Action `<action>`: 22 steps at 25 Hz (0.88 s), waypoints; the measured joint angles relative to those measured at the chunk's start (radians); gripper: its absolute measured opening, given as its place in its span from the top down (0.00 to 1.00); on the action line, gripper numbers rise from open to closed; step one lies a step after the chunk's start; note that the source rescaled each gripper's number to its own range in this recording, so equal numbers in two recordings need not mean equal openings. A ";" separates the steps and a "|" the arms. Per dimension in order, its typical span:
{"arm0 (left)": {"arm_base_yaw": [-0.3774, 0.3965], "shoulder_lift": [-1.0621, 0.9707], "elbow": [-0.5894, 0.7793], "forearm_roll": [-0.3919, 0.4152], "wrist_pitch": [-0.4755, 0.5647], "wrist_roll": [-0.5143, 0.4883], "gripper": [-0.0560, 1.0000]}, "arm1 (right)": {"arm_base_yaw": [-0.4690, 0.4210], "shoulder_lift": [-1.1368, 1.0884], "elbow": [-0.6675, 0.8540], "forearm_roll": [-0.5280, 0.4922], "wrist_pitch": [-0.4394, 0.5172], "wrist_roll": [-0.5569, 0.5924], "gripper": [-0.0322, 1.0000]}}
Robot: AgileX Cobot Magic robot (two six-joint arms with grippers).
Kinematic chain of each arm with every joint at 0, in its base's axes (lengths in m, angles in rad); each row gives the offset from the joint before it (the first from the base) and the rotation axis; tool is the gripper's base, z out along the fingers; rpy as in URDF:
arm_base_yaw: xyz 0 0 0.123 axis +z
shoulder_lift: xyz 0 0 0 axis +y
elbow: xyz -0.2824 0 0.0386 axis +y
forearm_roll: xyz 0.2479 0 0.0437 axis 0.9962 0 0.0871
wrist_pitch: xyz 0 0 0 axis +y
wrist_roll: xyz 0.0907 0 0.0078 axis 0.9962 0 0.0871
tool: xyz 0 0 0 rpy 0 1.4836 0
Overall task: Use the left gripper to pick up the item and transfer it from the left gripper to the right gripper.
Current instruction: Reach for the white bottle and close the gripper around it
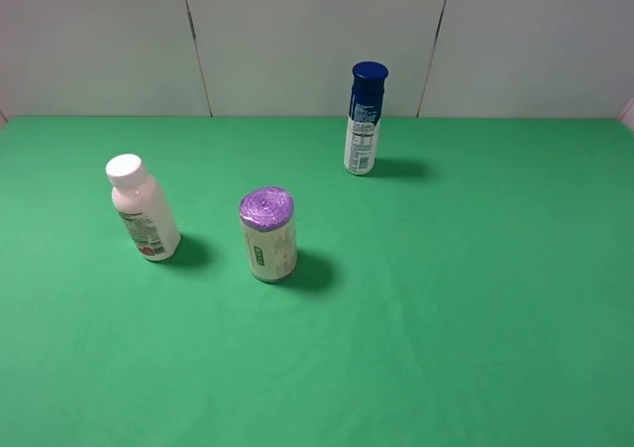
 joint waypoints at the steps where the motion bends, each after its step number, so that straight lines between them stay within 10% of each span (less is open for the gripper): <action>1: 0.000 0.000 0.000 0.000 0.000 0.000 0.03 | 0.000 0.000 0.000 0.000 0.000 0.000 0.00; 22: 0.000 0.000 0.000 -0.001 0.000 0.001 0.03 | 0.000 0.000 0.000 0.000 0.000 0.000 0.00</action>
